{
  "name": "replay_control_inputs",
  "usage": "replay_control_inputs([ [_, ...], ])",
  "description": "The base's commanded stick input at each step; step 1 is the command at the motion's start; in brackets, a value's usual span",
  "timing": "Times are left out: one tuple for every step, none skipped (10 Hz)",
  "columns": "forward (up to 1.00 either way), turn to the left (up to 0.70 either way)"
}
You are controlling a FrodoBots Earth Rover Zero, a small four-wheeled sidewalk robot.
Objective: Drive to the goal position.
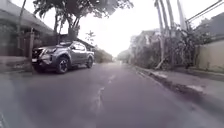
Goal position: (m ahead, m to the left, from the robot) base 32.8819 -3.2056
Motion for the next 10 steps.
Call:
replay_control_inputs([
  [1.00,0.00],
  [1.00,0.00],
  [1.00,0.00],
  [1.00,0.00],
  [1.00,0.00],
  [1.00,0.00],
  [1.00,0.00],
  [1.00,0.00],
  [1.00,0.00],
  [1.00,0.00],
])
